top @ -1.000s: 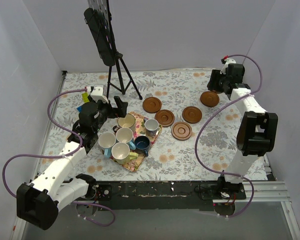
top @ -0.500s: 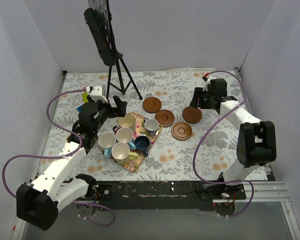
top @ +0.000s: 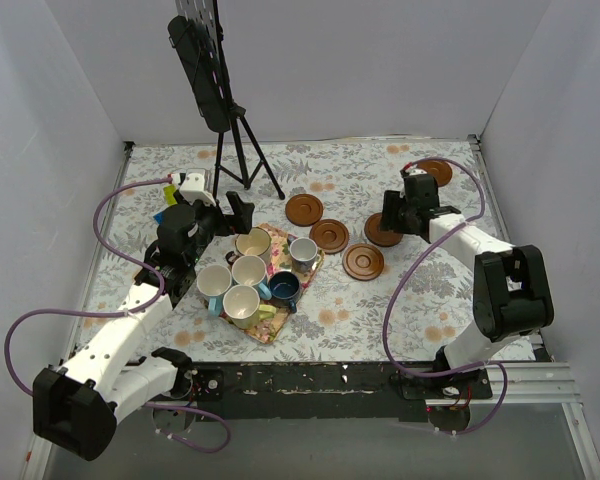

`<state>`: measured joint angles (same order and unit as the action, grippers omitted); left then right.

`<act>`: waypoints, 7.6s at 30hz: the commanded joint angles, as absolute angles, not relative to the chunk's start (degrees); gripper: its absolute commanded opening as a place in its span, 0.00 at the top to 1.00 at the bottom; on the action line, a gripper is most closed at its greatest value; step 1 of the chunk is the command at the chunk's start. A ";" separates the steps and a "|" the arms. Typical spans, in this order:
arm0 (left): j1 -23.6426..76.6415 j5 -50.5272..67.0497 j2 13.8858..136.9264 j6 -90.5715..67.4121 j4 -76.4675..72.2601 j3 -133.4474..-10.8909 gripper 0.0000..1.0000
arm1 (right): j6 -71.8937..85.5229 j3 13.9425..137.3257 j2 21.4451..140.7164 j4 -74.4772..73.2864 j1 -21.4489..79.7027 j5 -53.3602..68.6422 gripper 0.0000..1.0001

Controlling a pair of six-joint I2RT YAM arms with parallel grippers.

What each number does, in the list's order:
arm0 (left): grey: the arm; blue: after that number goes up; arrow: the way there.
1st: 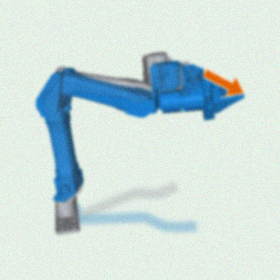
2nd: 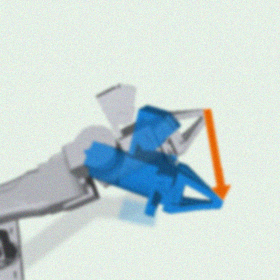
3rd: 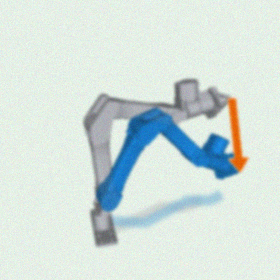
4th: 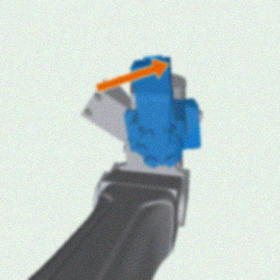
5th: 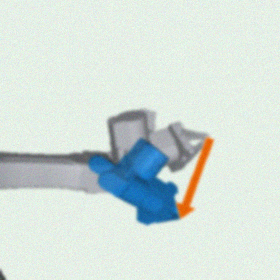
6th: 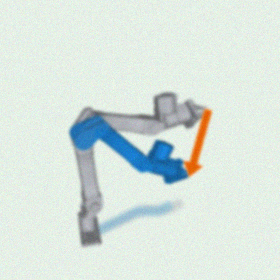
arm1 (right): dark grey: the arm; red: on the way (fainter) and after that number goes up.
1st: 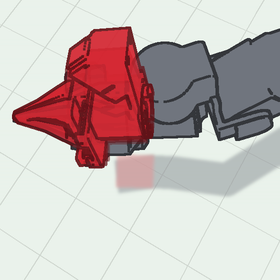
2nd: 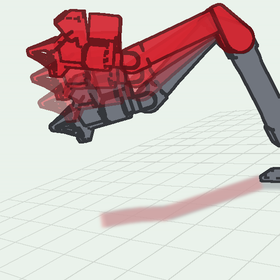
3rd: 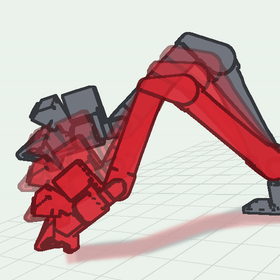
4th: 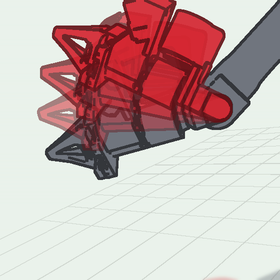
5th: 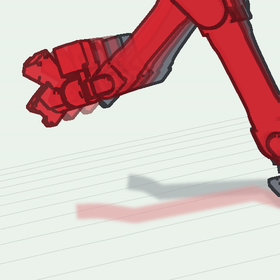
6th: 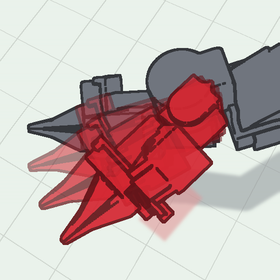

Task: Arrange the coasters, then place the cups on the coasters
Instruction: Move the coaster to the center of the board.

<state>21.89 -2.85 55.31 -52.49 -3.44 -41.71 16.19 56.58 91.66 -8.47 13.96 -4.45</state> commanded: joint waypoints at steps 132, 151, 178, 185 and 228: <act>22.76 -2.11 54.76 -52.47 -4.04 -41.57 0.02 | 16.00 56.34 102.57 -13.80 5.01 -11.78 0.71; 22.85 -2.11 55.11 -52.47 -4.13 -41.57 0.02 | 16.08 59.41 104.15 -13.18 2.29 -11.43 0.71; 22.85 -2.37 55.55 -52.29 -3.96 -41.57 0.02 | 16.96 64.16 107.84 -12.48 1.50 -10.81 0.71; 22.85 -2.46 55.72 -52.12 -3.96 -41.57 0.02 | 16.96 65.04 108.54 -12.48 1.49 -10.72 0.71; 22.85 -3.08 55.55 -51.94 -3.87 -41.57 0.02 | 12.48 60.04 93.35 -4.66 1.49 -6.69 0.32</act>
